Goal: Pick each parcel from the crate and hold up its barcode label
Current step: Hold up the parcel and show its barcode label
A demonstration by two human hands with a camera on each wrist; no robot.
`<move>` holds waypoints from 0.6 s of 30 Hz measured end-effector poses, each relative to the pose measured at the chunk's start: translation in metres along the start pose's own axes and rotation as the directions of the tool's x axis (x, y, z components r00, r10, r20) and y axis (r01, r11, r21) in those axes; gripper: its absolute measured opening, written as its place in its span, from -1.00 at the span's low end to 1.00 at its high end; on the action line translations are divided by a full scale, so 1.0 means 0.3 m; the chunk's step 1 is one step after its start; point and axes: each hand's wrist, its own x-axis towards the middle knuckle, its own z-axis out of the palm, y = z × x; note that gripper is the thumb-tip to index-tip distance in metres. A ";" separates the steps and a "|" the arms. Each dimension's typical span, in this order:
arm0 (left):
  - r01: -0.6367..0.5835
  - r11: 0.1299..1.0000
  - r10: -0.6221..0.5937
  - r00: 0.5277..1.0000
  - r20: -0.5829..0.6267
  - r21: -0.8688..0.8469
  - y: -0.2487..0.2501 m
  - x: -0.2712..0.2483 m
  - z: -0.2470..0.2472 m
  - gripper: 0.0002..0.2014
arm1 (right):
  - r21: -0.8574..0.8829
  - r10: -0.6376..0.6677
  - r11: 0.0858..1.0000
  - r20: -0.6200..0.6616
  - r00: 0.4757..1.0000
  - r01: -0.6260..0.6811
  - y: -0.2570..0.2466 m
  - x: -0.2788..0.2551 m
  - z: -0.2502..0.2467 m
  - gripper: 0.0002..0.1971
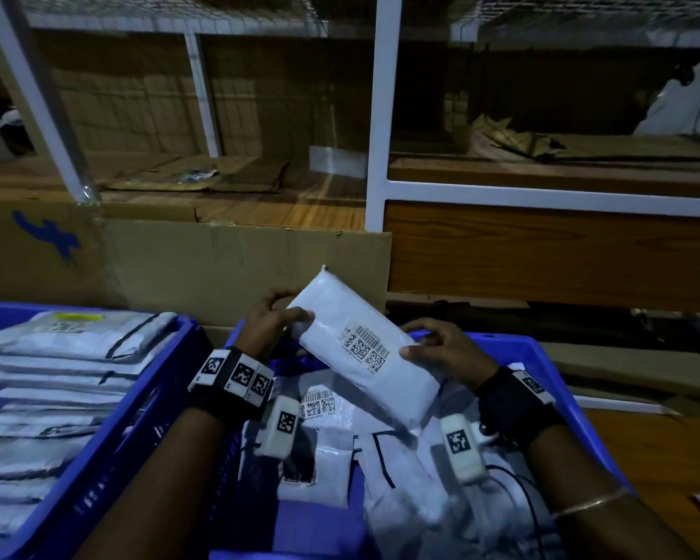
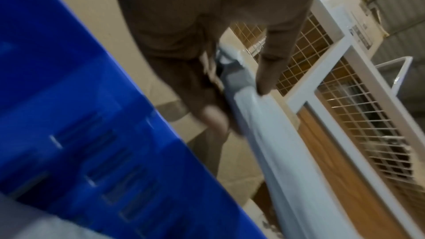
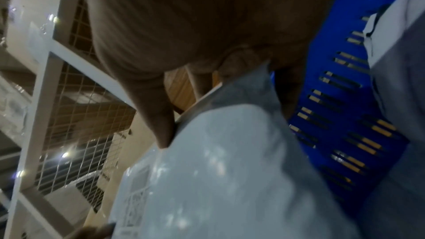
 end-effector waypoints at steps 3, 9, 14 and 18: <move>0.076 0.994 -0.078 0.997 0.022 0.078 0.004 -0.003 -0.004 -0.43 | 0.032 -0.042 0.998 -0.179 0.983 0.048 0.013 0.008 -0.034 -0.65; 0.166 0.965 -0.204 0.962 0.183 0.204 -0.009 -0.013 -0.006 -0.52 | 0.030 -0.090 0.994 -0.277 0.957 0.103 0.029 0.006 -0.047 -0.85; 0.033 0.927 -0.043 0.999 0.018 0.373 -0.023 0.042 -0.049 -0.35 | 0.005 -0.063 0.998 -0.233 0.970 0.066 0.048 0.020 -0.025 -0.91; -0.016 0.852 0.063 0.996 -0.071 0.524 -0.035 0.069 -0.092 -0.23 | -0.063 -0.036 0.998 -0.170 0.985 0.025 0.050 0.069 0.031 -0.87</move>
